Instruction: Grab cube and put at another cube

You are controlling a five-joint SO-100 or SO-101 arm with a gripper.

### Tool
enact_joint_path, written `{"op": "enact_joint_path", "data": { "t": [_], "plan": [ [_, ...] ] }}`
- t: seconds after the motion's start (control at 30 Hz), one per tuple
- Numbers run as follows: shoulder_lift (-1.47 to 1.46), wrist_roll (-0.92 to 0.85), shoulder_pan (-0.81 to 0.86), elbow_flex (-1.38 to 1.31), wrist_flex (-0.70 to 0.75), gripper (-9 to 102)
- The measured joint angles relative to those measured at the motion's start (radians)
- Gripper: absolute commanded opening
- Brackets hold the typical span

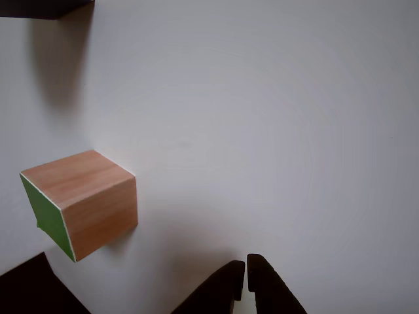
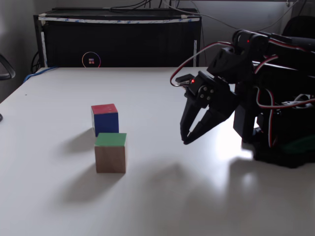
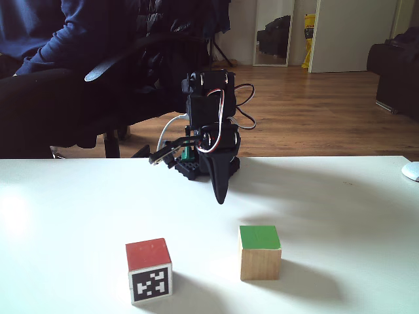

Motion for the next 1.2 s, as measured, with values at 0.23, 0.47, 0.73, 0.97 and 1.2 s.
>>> {"op": "enact_joint_path", "data": {
  "t": [0.23,0.47,0.73,0.97,1.2],
  "plan": [
    [0.0,0.038,-0.025,0.0,-0.015,0],
    [0.0,0.038,-0.035,0.0,-0.015,0],
    [0.0,0.091,-0.078,-0.009,-0.12,7],
    [-0.183,0.232,-0.17,-0.224,-0.172,13],
    [-0.617,0.347,-0.227,-0.514,-0.206,33]
  ]
}}
